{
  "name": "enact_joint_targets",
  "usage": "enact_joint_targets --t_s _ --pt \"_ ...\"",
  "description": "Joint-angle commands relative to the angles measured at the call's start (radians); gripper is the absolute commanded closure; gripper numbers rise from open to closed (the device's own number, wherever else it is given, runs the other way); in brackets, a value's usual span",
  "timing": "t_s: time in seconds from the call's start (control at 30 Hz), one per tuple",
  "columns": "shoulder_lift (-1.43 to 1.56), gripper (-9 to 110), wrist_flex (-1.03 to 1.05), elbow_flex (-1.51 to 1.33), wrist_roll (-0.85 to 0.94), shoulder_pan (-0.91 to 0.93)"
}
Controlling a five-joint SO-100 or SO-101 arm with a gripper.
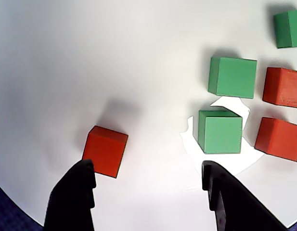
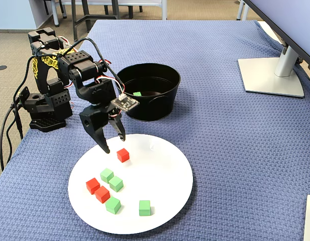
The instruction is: Pick up the green cubes from the white plate and place them in the black recipient
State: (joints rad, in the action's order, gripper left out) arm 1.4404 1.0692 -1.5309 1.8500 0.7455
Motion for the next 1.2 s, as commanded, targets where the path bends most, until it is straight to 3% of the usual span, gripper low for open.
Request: enact_joint_targets --t_s 0.0,0.97,1.17 --pt "0.000 80 0.008 0.066 0.028 0.012" --pt "-0.161 83 -0.198 0.054 0.084 0.135" --pt "-0.167 78 -0.206 0.051 0.080 0.132"
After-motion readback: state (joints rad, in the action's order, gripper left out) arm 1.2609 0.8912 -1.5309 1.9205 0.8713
